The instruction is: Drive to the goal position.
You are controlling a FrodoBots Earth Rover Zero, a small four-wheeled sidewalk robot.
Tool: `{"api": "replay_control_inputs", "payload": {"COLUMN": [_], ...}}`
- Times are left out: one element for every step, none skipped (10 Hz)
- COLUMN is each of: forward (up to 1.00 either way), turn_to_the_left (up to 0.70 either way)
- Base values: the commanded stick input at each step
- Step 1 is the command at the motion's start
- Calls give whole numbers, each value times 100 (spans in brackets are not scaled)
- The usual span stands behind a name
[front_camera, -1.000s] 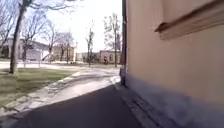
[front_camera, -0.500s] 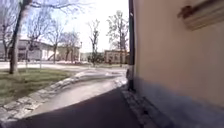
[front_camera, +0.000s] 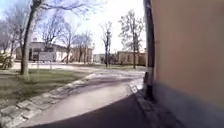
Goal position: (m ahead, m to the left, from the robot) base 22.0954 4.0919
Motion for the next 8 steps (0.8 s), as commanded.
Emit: {"api": "replay_control_inputs", "payload": {"forward": [85,85,85,85,85,85,85,85], "turn_to_the_left": [0,0,0,0,0,0,0,0]}}
